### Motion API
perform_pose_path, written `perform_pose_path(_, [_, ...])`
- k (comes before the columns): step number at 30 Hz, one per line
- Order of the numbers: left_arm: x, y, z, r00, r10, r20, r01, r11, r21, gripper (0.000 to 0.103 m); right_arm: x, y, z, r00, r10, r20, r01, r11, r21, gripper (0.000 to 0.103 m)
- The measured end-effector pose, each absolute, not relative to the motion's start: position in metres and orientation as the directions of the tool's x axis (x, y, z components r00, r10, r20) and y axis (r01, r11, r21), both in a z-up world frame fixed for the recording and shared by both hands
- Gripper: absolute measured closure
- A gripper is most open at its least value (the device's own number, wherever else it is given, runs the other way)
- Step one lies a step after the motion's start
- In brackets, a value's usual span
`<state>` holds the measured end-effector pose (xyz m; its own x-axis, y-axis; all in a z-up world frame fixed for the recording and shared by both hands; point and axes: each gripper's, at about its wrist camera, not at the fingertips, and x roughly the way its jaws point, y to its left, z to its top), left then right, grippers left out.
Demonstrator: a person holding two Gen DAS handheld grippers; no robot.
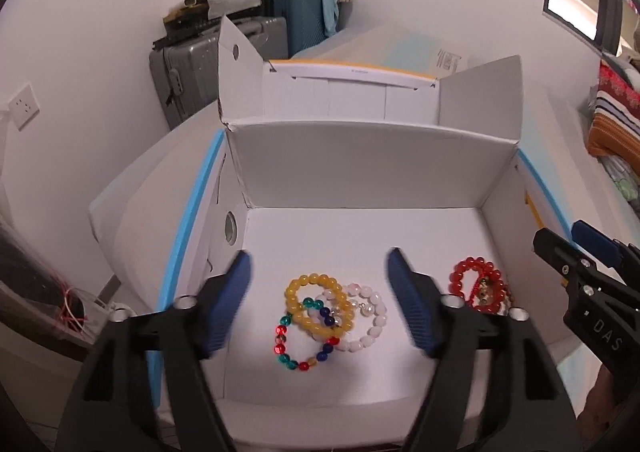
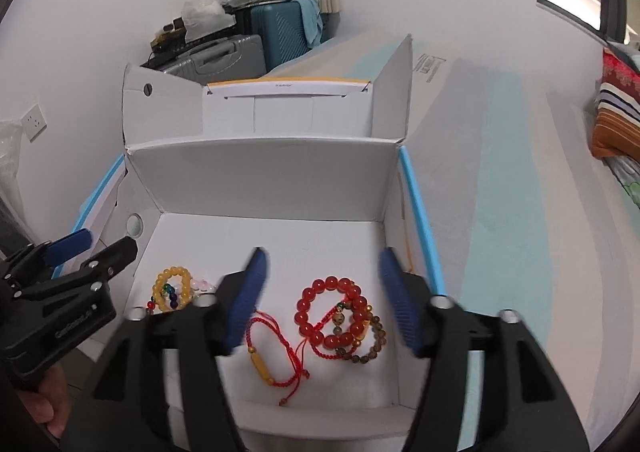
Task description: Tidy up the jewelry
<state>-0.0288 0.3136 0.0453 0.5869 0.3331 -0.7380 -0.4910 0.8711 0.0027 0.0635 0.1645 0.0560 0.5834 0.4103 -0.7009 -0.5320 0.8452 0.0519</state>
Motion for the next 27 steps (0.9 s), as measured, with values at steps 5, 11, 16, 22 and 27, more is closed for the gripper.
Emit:
perform_pose_path(5, [-0.053, 0.298, 0.054, 0.623, 0.33, -0.709, -0.473, 0.881, -0.006, 0.009, 0.044, 0.144, 0.065, 0.617, 0.407, -0.673, -0.513, 0.857, 0.048, 0.02])
perform_pose_path(11, [-0.082, 0.281, 0.055, 0.649, 0.318, -0.691, -0.458, 0.889, -0.022, 0.006, 0.018, 0.118, 0.068, 0.632, 0.41, -0.658, -0.491, 0.868, 0.069, 0.008])
perform_pose_path(16, [-0.099, 0.274, 0.051, 0.661, 0.301, -0.687, -0.451, 0.891, -0.043, 0.006, 0.0, 0.107, 0.06, 0.625, 0.409, -0.665, -0.485, 0.871, 0.081, 0.008])
perform_pose_path(22, [-0.106, 0.271, 0.043, 0.653, 0.288, -0.7, -0.443, 0.896, -0.044, 0.006, -0.011, 0.108, 0.051, 0.617, 0.402, -0.677, -0.494, 0.867, 0.064, 0.008])
perform_pose_path(27, [-0.109, 0.268, 0.044, 0.65, 0.305, -0.696, -0.445, 0.895, -0.023, 0.006, -0.012, 0.107, 0.048, 0.613, 0.4, -0.681, -0.489, 0.87, 0.071, 0.008])
